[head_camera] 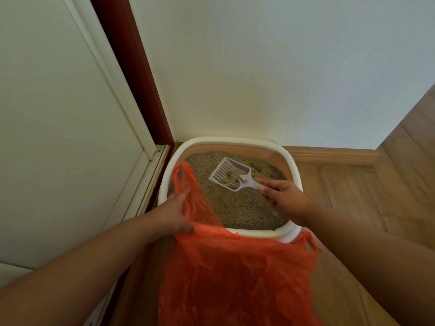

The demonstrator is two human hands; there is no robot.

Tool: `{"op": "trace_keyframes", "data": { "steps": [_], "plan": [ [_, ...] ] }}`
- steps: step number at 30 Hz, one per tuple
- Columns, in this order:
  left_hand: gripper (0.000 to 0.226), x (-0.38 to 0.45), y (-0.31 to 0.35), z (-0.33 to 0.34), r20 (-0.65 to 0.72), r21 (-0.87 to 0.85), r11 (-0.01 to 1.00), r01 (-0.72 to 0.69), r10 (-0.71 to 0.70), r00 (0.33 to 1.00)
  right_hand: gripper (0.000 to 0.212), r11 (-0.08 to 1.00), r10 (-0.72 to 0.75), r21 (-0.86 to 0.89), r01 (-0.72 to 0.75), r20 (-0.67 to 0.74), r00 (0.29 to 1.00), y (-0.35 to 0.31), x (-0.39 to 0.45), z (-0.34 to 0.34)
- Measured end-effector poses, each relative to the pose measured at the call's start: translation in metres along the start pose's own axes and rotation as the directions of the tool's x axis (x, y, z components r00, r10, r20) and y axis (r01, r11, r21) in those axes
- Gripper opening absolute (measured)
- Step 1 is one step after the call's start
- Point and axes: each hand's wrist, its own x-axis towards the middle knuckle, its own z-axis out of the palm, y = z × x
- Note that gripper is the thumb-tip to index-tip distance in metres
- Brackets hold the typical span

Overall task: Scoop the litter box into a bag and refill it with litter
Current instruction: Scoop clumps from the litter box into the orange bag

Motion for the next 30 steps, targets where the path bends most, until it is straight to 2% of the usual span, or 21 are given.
{"op": "trace_keyframes", "data": {
  "steps": [3, 10, 17, 20, 30],
  "plan": [
    [0.141, -0.002, 0.002, 0.002, 0.038, 0.164, 0.986, -0.028, 0.022, 0.999, 0.028, 1.000, 0.006, -0.026, -0.006, 0.010, 1.000, -0.001, -0.003, -0.002],
    [0.161, -0.009, 0.005, 0.003, 0.185, 0.372, 0.926, -0.059, -0.012, 0.983, 0.026, 1.000, 0.005, -0.011, -0.005, 0.031, 1.000, -0.004, -0.009, -0.007],
    [0.162, -0.013, 0.001, -0.001, 0.280, 0.389, 0.915, -0.108, -0.005, 0.960, 0.026, 1.000, 0.021, 0.009, -0.020, -0.060, 0.998, -0.011, -0.007, -0.013],
    [0.162, -0.013, 0.000, 0.000, 0.287, 0.386, 0.916, -0.112, -0.004, 0.958, 0.026, 0.999, 0.015, -0.051, -0.016, -0.019, 1.000, -0.013, -0.008, -0.013],
    [0.165, -0.012, -0.004, 0.001, 0.289, 0.396, 0.917, -0.050, -0.072, 0.955, 0.027, 0.999, 0.038, -0.013, -0.038, 0.029, 0.999, -0.019, -0.014, -0.013]
  ]
}}
